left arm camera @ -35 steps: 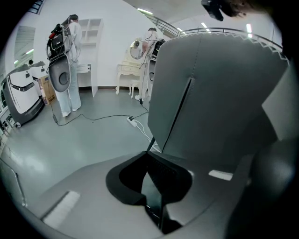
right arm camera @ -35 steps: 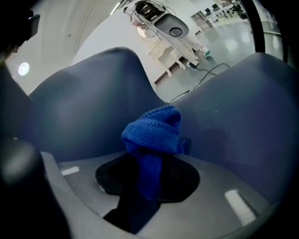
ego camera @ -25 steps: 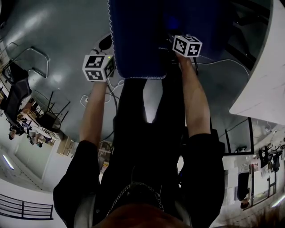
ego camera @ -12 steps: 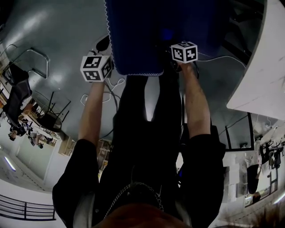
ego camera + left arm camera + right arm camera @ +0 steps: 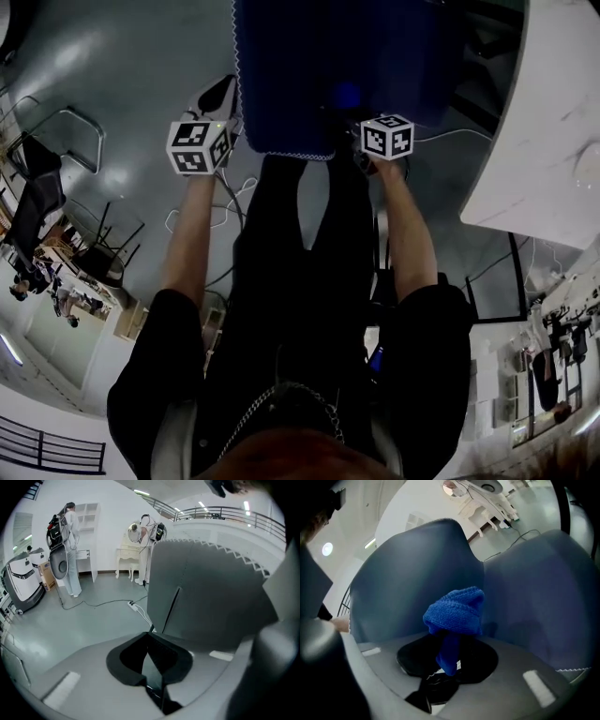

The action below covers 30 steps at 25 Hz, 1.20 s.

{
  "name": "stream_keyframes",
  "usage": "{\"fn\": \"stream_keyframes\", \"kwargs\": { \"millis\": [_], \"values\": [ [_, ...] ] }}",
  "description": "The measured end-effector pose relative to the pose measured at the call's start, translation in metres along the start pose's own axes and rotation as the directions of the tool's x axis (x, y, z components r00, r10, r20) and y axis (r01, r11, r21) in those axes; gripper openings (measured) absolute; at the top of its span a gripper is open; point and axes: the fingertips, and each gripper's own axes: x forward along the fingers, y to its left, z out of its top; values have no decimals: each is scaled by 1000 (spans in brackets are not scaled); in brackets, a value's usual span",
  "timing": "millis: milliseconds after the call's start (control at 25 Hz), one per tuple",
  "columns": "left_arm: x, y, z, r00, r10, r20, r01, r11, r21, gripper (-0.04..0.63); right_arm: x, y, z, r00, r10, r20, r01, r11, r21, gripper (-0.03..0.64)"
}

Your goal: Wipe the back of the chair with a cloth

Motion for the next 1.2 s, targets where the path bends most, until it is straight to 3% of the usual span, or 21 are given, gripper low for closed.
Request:
{"fn": "stream_keyframes", "kwargs": {
  "millis": [160,400,760,920,1120,1200],
  "values": [
    [-26,-2,26,999,20,48,-21,1000,13,9,-28,32,23,995,-17,100,19,1000,-19,115],
    [-81,-17,55,994,42,98,-45,999,19,9,-77,106,62,981,24,195,-2,993,-115,118],
    [-158,-89,110,973,27,230,-33,999,22,9,-172,181,99,960,-39,277,109,965,-240,120],
    [-177,-113,124,968,-12,251,-5,998,67,10,-200,206,117,927,-96,364,202,943,-265,121],
    [-196,-132,145,953,-110,281,69,986,151,9,-231,241,129,843,-224,489,380,891,-247,123],
    [-209,-140,140,947,-151,284,104,979,175,10,-237,264,118,837,-237,493,403,877,-261,123]
  ]
}}
